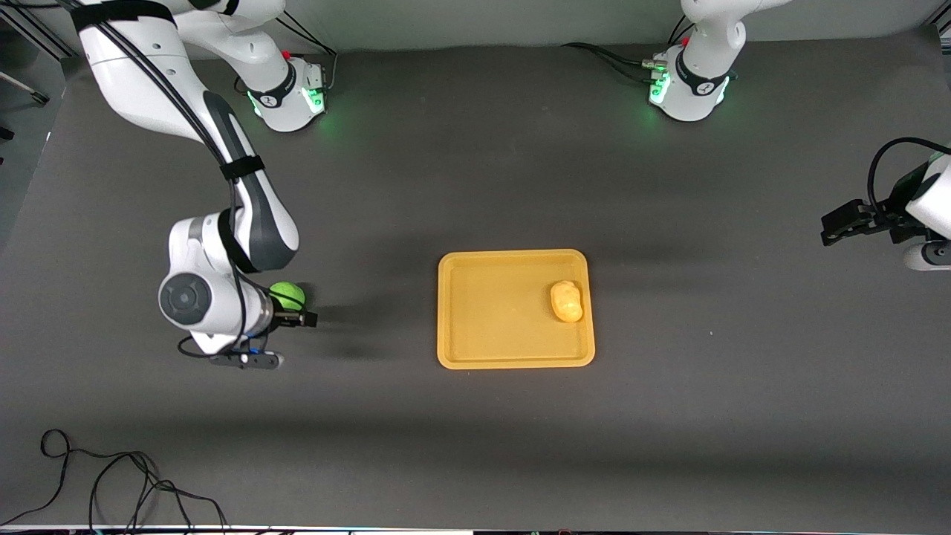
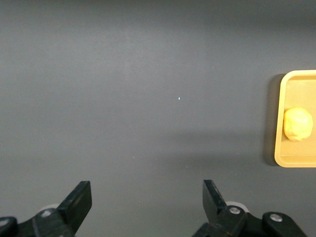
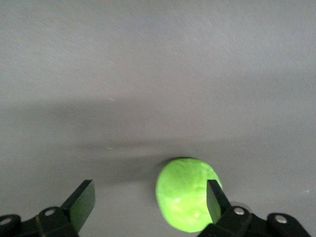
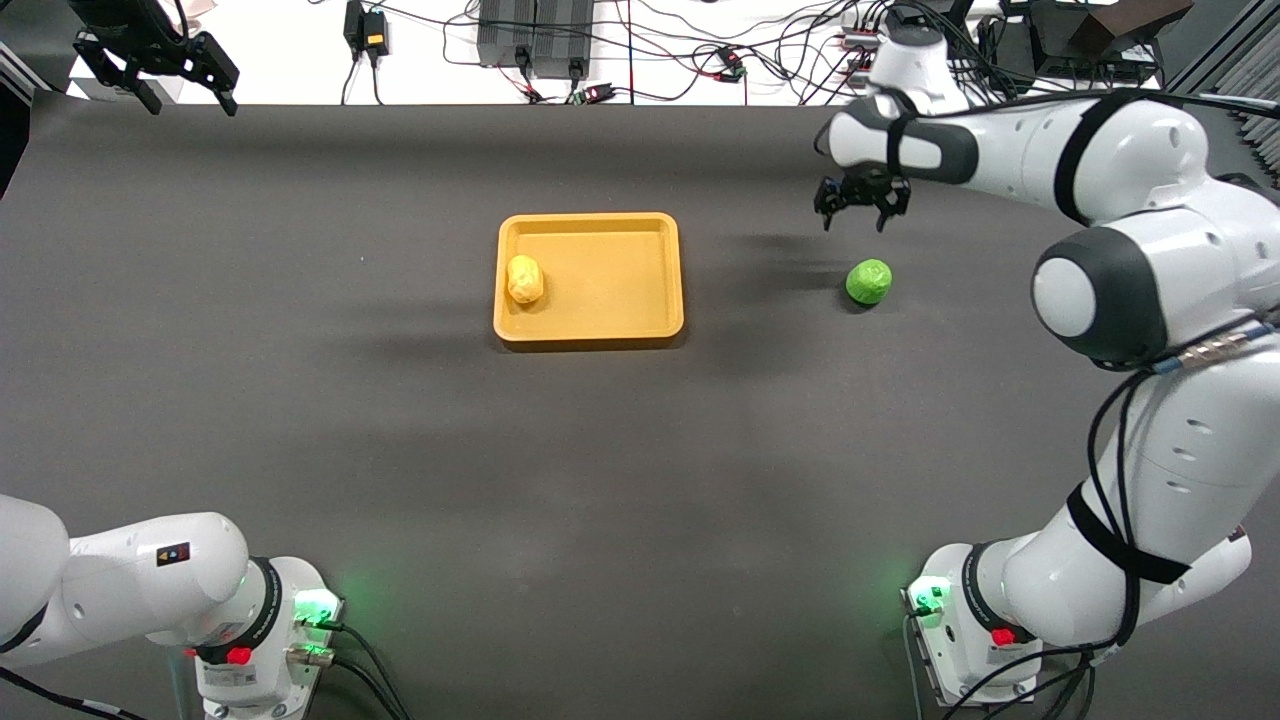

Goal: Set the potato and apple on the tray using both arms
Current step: 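Lift the green apple with the right gripper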

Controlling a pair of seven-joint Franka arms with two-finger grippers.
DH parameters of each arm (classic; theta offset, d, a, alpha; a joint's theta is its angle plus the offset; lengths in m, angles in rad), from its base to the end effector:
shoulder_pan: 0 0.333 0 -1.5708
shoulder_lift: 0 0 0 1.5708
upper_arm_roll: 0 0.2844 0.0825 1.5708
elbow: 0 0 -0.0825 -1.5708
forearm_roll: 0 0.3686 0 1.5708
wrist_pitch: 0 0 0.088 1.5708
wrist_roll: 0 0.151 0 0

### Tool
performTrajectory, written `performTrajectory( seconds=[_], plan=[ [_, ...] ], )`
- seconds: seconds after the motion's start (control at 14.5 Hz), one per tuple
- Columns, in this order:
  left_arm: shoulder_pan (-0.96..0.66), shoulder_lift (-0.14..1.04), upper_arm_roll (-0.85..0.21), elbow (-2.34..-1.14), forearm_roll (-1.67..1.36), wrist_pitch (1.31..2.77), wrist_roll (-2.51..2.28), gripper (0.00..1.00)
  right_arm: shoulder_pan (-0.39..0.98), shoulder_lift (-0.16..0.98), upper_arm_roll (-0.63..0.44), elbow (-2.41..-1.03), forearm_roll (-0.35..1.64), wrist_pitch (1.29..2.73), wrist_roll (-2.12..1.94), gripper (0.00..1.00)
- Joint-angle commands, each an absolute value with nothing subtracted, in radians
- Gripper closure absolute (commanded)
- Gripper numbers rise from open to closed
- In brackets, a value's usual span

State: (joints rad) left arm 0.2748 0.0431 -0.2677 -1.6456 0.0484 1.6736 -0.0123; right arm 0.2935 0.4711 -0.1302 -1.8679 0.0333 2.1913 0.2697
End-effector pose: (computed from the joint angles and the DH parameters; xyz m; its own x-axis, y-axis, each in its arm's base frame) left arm 0.5558 0.0128 0.5008 0.9998 0.0145 -0.0132 0.0140 -0.9992 -0.0368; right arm 0.5821 0.0983 0.1920 0.9843 -0.1213 -0.1282 -0.1128 -0.9910 0.0716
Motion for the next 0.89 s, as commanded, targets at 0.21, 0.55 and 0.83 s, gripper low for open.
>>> performTrajectory(
  seconds=[0.21, 0.55, 0.83],
  plan=[
    [0.282, 0.043, -0.268, -1.704, 0.049, 1.775, -0.005, 0.00, 0.311, 0.394, -0.155, -2.131, 0.017, 2.414, 0.255, 0.08],
    [0.282, 0.077, -0.268, -1.715, 0.054, 1.848, 0.008, 0.00, 0.311, 0.370, -0.152, -2.112, 0.018, 2.386, 0.259, 0.85],
    [0.267, 0.049, -0.276, -1.707, 0.069, 1.812, -0.006, 0.00, 0.350, 0.403, -0.132, -1.788, 0.108, 2.088, 0.325, 0.91]
  ],
)
